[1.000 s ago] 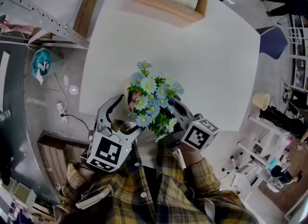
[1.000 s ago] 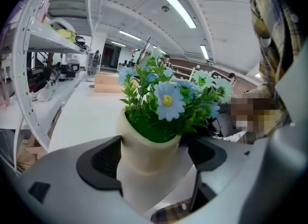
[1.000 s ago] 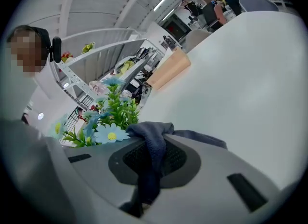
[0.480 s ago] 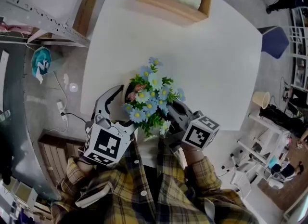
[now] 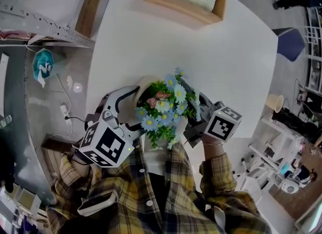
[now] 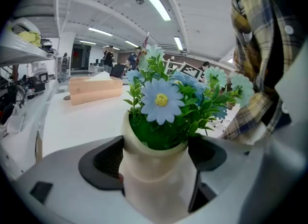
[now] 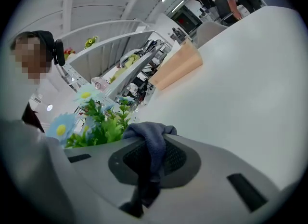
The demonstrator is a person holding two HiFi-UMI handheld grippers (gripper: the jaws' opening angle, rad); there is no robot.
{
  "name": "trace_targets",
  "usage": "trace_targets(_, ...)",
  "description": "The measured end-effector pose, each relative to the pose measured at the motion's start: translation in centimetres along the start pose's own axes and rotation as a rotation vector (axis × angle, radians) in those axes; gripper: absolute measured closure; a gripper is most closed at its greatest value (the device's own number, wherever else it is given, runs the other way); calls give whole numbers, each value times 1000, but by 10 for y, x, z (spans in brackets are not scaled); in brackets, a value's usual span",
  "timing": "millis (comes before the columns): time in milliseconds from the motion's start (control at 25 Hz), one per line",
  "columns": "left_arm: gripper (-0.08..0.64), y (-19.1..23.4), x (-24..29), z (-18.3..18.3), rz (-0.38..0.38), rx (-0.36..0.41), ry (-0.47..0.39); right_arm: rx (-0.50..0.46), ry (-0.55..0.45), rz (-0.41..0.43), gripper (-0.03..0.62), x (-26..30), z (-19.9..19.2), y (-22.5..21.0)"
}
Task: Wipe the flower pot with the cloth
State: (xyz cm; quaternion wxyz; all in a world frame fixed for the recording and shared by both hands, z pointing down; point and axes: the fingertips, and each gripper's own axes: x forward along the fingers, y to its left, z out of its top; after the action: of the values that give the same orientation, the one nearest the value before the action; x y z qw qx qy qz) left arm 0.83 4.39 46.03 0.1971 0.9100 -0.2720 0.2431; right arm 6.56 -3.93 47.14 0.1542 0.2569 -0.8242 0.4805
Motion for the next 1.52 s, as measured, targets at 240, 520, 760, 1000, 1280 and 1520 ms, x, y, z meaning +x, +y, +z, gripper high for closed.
trace_targets(240,141,2,1,1,-153,110,41,-122,174,119,569,23,14,3)
trace_targets(520,141,11,-1,4,-347,257,129,-197,375,295,569,41,22,11)
trace_targets(760,141,16,3,5,-465,338,153,-295,520,366,569,65,27,19)
trace_targets(1000,141,20,2,8,-440,311,120,-294,524,368,569,67,32,20)
trace_targets(1280,143,29,-20,10,-165,61,-96,-251,420,316,569,62,37,13)
trace_targets(1520,143,26,-49,7,87,-95,-200,-233,309,222,569,50,36,6)
